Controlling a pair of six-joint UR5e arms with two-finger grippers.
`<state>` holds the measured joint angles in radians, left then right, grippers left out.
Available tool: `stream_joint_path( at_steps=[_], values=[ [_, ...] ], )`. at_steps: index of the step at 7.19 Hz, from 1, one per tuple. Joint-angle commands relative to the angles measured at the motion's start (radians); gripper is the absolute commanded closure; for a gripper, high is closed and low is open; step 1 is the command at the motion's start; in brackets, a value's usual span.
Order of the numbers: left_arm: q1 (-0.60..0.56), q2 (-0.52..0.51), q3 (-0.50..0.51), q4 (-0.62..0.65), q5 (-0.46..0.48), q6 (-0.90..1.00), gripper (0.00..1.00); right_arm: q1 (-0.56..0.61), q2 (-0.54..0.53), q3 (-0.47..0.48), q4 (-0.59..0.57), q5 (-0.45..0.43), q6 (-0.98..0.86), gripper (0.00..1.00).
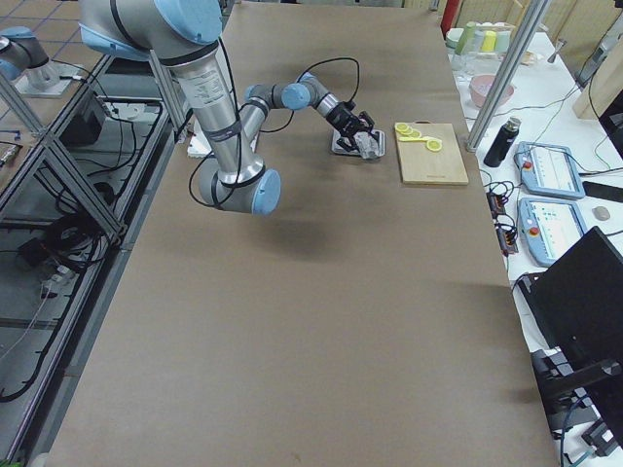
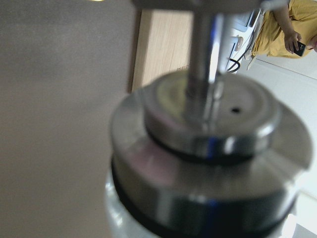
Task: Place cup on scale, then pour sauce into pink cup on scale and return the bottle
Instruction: 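Tilt the dispenser spout over the pink cup with the right gripper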
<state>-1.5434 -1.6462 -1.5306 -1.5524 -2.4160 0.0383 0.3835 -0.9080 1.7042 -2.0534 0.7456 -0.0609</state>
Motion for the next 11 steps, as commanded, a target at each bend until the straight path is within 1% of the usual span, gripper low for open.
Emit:
stream_joint_path(
  at_steps=[1,4,6,7,9,11],
  values=[
    [-0.001,-0.001,0.0,0.0,0.0,0.0,0.01,0.0,0.006,-0.001,-0.004,0.0,-0.005,0.94],
    [-0.007,-0.001,-0.002,0.0,0.0,0.0,0.01,0.002,0.008,0.009,0.002,0.001,-0.028,0.94],
    [-0.009,-0.004,-0.005,0.002,0.0,0.0,0.01,0.006,-0.003,0.079,0.041,0.03,0.004,0.94],
    [-0.015,-0.009,-0.006,0.002,0.0,-0.002,0.01,0.009,-0.032,0.103,0.089,0.067,0.034,0.94],
    [-0.021,-0.018,-0.014,0.005,0.0,-0.008,0.01,0.012,-0.064,0.112,0.183,0.078,0.081,0.94],
    [-0.021,-0.023,-0.02,0.008,0.0,-0.008,0.01,0.012,-0.078,0.114,0.306,0.174,0.253,0.95]
  ],
)
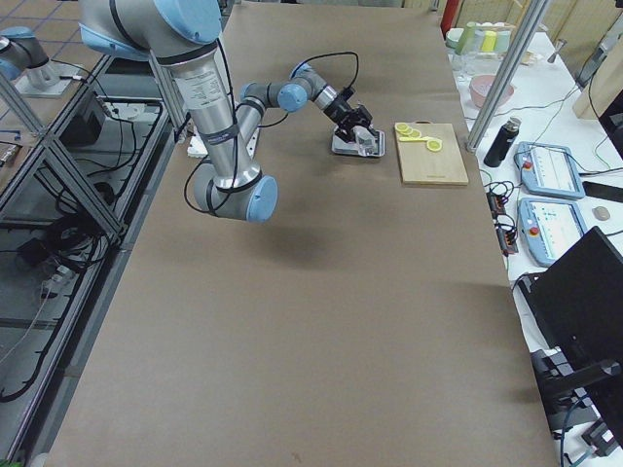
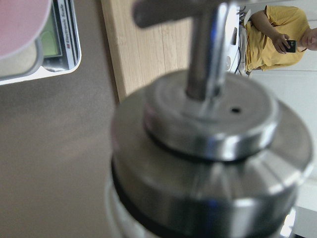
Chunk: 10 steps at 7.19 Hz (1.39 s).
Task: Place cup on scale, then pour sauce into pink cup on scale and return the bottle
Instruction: 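Raise the dispenser upright and move it away from the cup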
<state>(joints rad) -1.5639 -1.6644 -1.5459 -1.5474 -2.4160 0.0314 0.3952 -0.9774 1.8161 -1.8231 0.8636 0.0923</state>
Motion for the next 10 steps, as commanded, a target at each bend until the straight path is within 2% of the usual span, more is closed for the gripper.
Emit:
stream_joint_path(
  at_steps=[1,3,4,7,8,9,10],
  values=[
    [-0.002,-0.006,-0.028,0.033,0.0,-0.001,0.01,0.005,-0.02,0.028,0.105,0.066,0.131,0.94],
    [-0.005,-0.006,-0.085,0.085,-0.002,-0.001,0.01,0.028,-0.131,0.153,0.213,0.145,0.161,0.94],
    [-0.007,-0.005,-0.097,0.09,-0.003,-0.001,0.01,0.028,-0.162,0.181,0.266,0.147,0.232,0.94],
    [-0.019,-0.006,-0.128,0.107,-0.009,-0.001,0.01,0.04,-0.265,0.18,0.577,0.231,0.489,0.95],
    [-0.021,-0.006,-0.137,0.107,-0.009,0.002,0.01,0.059,-0.321,0.18,0.66,0.276,0.53,0.95],
    [-0.021,-0.003,-0.157,0.115,-0.009,0.002,0.01,0.076,-0.401,0.171,0.791,0.293,0.578,0.95],
    [-0.021,-0.002,-0.169,0.119,-0.011,0.002,0.01,0.108,-0.443,0.143,0.862,0.334,0.578,0.95]
  ],
)
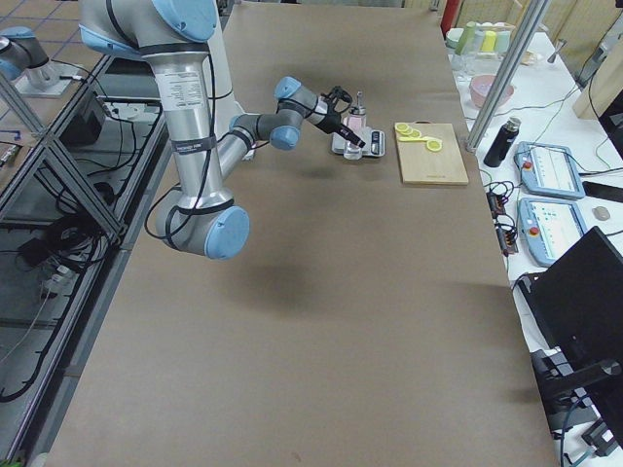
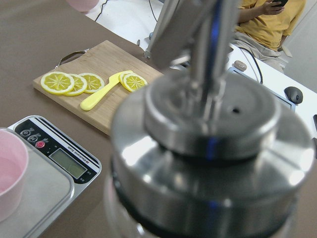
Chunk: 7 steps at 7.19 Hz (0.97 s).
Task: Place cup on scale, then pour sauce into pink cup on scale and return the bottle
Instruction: 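Raise the dispenser upright and move it away from the cup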
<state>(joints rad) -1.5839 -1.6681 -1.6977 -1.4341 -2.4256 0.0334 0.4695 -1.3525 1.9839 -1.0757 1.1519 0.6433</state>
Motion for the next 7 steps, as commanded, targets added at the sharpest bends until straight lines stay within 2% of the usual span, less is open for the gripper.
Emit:
stream_joint_path(
  at_steps=[1,3,5,6,7],
  values=[
    [-0.002,0.004,-0.032,0.006,-0.01,0.0,0.01,0.037,-0.063,-0.058,0.137,0.04,0.033,0.95],
    [-0.002,0.004,-0.046,0.008,-0.016,0.0,0.01,0.035,-0.059,-0.146,0.251,0.038,0.058,0.95],
    [-0.002,0.005,-0.042,0.006,-0.015,-0.003,0.01,0.02,-0.051,-0.29,0.508,0.037,0.059,0.95],
    [-0.002,0.005,-0.039,0.006,-0.015,-0.003,0.01,0.017,-0.028,-0.341,0.593,0.037,0.058,0.95],
    [-0.004,0.005,-0.037,0.006,-0.015,-0.003,0.01,0.015,-0.024,-0.341,0.597,0.04,0.059,0.95]
  ],
)
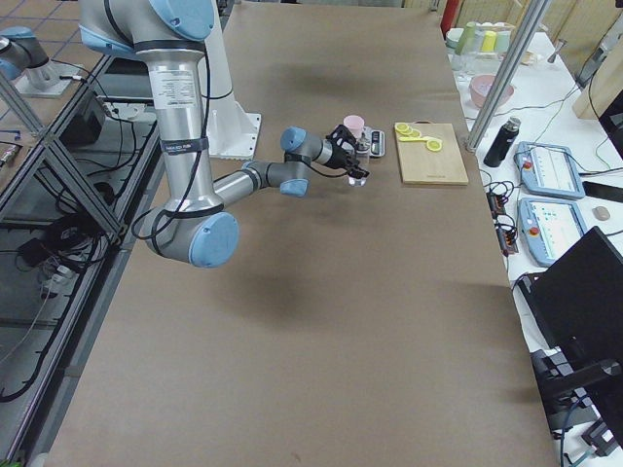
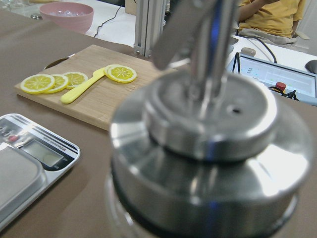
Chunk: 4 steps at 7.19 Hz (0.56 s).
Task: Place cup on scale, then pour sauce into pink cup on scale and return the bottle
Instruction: 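Lower the dispenser with the right gripper onto the table beside the scale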
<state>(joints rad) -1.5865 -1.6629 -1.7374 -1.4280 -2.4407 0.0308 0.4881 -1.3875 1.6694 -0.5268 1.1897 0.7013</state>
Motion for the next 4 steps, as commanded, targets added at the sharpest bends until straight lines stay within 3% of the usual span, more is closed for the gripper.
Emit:
stream_joint_path(
  at_steps=[1,4],
  values=[
    [0.0,0.002,0.002,0.001,0.0,0.0,0.01,-0.006,0.011,-0.025,0.05,0.004,0.003,0.95],
    [-0.001,0.006,-0.002,0.001,-0.001,0.0,0.01,-0.023,-0.002,-0.03,0.053,0.002,0.038,0.95]
  ],
)
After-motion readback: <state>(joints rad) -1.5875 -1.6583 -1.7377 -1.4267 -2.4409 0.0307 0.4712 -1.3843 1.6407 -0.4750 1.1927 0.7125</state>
